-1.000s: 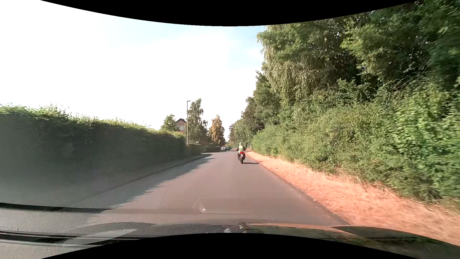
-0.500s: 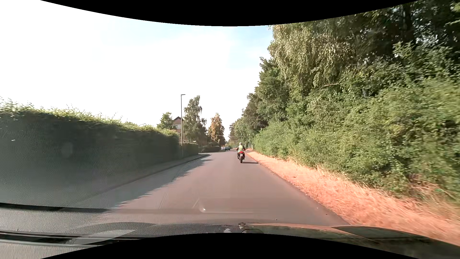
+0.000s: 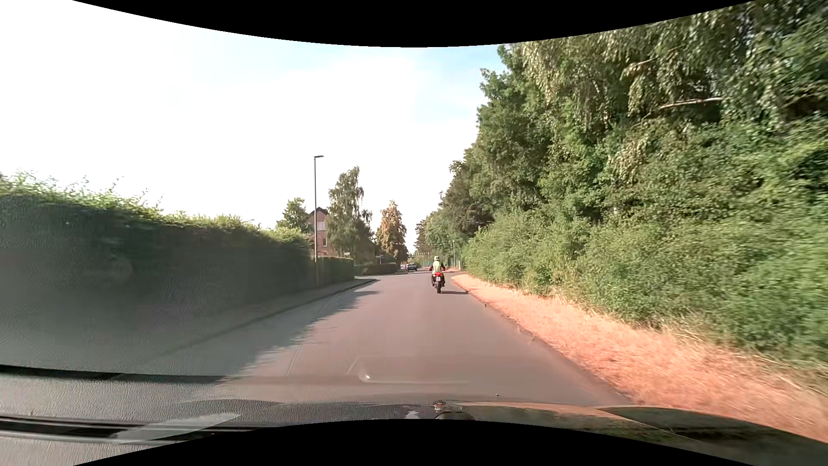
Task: Follow the waypoints while adhering to traffic rules and regulations
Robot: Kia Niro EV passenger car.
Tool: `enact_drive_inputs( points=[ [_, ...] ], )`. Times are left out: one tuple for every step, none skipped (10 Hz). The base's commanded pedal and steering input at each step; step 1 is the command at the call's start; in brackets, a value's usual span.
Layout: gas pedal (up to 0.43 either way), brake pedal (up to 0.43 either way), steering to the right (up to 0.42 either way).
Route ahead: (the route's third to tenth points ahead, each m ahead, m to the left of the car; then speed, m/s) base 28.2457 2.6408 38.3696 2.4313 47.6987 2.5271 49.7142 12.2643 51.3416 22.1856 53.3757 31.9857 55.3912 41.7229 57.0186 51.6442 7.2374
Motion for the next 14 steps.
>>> enact_drive_inputs(
  points=[
    [0.059, 0.0, -0.015],
    [0.0, 0.0, -0.013],
    [0.0, 0.0, -0.01],
    [0.0, 0.0, -0.009],
    [0.0, 0.0, -0.008],
    [0.0, 0.0, -0.006],
    [0.0, 0.0, -0.002],
    [0.008, 0.0, -0.001],
    [0.02, 0.0, 0.0],
    [0.059, 0.0, 0.0],
    [0.059, 0.0, 0.0],
    [0.059, 0.0, 0.0],
    [0.059, 0.0, 0.0],
    [0.059, 0.0, 0.003]
  ],
)
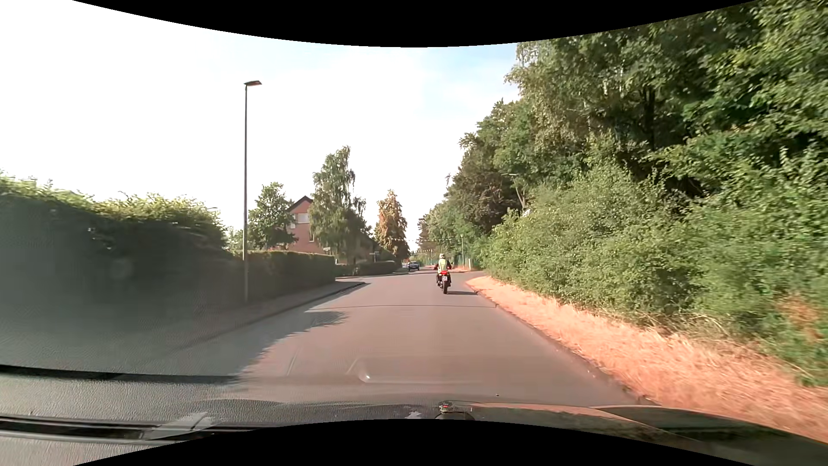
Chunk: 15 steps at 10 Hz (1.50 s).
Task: Follow the waypoints while adhering to traffic rules and regulations
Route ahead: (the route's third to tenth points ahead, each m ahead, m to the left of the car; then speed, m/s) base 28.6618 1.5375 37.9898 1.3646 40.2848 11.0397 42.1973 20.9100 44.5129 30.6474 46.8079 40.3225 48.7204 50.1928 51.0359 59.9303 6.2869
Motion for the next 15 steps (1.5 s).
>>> enact_drive_inputs(
  points=[
    [0.059, 0.0, 0.009],
    [0.059, 0.0, 0.011],
    [0.059, 0.0, 0.01],
    [0.059, 0.0, 0.009],
    [0.059, 0.0, 0.009],
    [0.059, 0.0, 0.009],
    [0.059, 0.0, 0.009],
    [0.059, 0.0, 0.009],
    [0.059, 0.0, 0.009],
    [0.059, 0.0, 0.009],
    [0.059, 0.0, 0.009],
    [0.059, 0.0, 0.01],
    [0.059, 0.0, 0.01],
    [0.059, 0.0, 0.01],
    [0.059, 0.0, 0.01]
  ],
)
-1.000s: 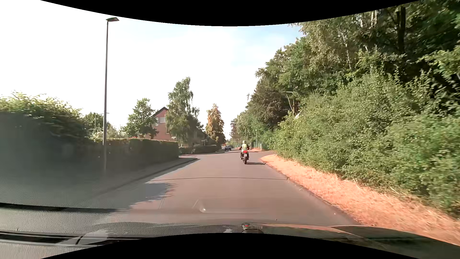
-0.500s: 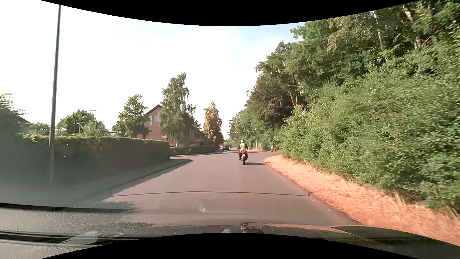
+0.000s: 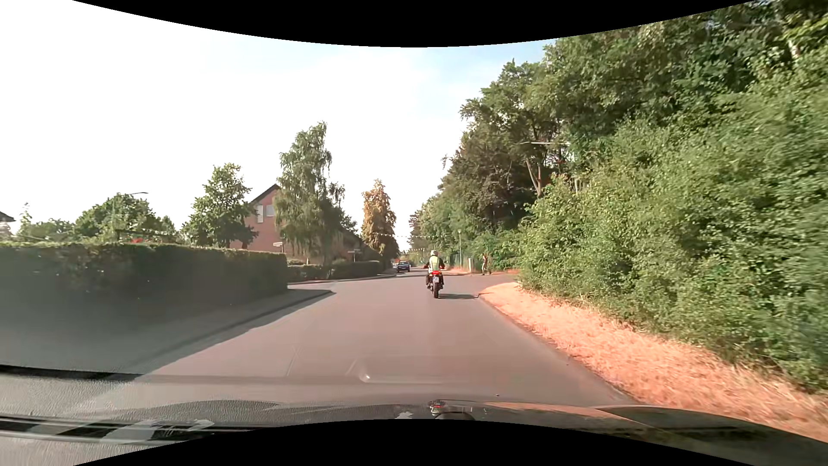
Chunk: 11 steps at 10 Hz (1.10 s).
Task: Follow the waypoints while adhering to traffic rules and regulations
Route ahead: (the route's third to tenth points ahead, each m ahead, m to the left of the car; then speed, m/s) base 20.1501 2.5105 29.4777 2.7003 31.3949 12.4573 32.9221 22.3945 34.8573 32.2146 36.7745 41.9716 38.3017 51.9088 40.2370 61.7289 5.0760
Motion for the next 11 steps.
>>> enact_drive_inputs(
  points=[
    [0.059, 0.0, 0.01],
    [0.059, 0.0, 0.011],
    [0.047, 0.0, 0.011],
    [0.047, 0.0, 0.011],
    [0.047, 0.0, 0.01],
    [0.047, 0.0, 0.011],
    [0.047, 0.0, 0.011],
    [0.039, 0.0, 0.011],
    [0.039, 0.0, 0.011],
    [0.039, 0.0, 0.01],
    [0.039, 0.0, 0.011]
  ],
)
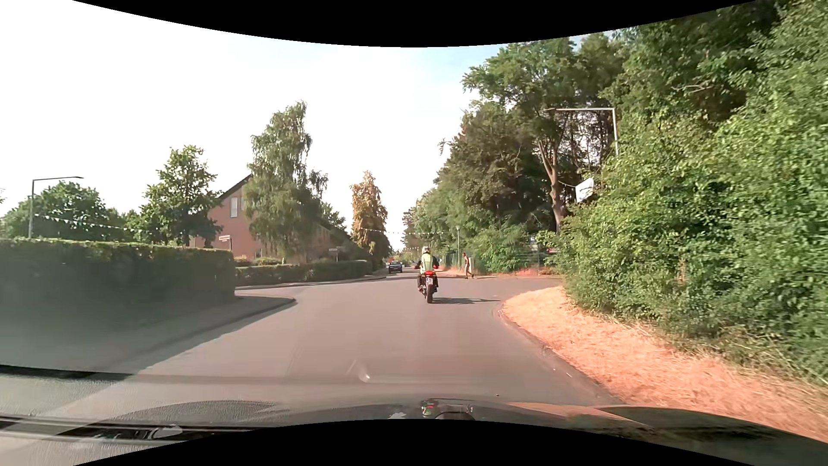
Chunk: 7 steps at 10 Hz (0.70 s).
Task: Follow the waypoints while adhering to traffic rules and regulations
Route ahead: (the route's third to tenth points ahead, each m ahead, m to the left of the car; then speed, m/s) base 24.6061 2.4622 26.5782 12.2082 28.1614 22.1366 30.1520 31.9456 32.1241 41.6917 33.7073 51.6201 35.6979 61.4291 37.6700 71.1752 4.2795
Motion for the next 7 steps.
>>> enact_drive_inputs(
  points=[
    [0.039, 0.0, 0.01],
    [0.039, 0.0, 0.01],
    [0.039, 0.0, 0.011],
    [0.028, 0.0, 0.011],
    [0.028, 0.0, 0.011],
    [0.028, 0.0, 0.01],
    [0.028, 0.0, 0.011]
  ],
)
